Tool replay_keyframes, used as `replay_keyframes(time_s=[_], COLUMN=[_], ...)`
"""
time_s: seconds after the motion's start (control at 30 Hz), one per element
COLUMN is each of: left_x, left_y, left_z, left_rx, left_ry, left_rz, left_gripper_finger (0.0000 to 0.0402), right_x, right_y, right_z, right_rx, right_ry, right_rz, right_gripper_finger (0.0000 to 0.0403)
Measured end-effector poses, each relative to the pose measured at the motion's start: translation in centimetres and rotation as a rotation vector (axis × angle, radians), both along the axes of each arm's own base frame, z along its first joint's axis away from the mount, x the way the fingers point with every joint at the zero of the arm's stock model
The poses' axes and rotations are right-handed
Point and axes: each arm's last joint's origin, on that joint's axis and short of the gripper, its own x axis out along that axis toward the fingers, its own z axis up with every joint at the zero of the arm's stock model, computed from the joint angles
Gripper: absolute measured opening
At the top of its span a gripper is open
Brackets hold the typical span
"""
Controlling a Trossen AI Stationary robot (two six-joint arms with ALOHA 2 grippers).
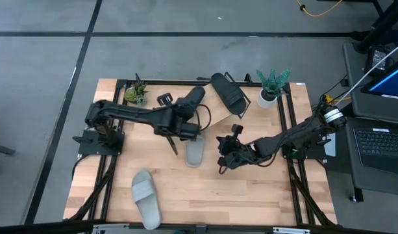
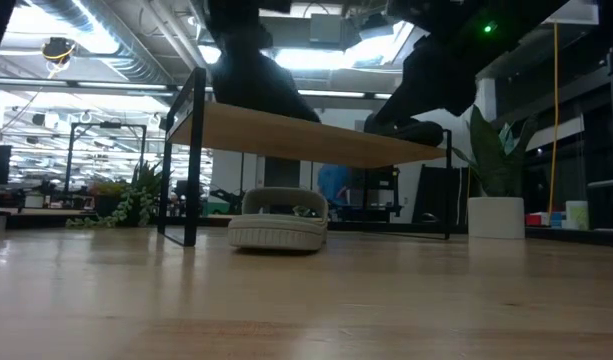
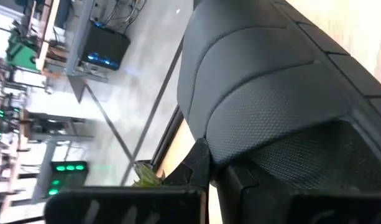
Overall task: Pick and place slides into the shelf
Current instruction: Put the black slipper on the shelf
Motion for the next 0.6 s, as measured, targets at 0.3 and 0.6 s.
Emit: replay_keyframes(time_s=[0.3,0.6], left_x=[0.8,1.9], left_y=[0.2,0.0], left_z=[-1.1,-1.2], left_rx=[-0.005,-0.032], left_ry=[0.041,-0.008], left_rz=[-0.003,-0.065], left_gripper_finger=[0.0002,0.0034], right_x=[0.1,0.1], right_y=[-0.4,-0.4], right_z=[0.0,0.0], right_rx=[0.006,0.006], right_ry=[0.002,0.005], right_rz=[-0.011,-0.01], right_gripper_finger=[0.0007,0.0007])
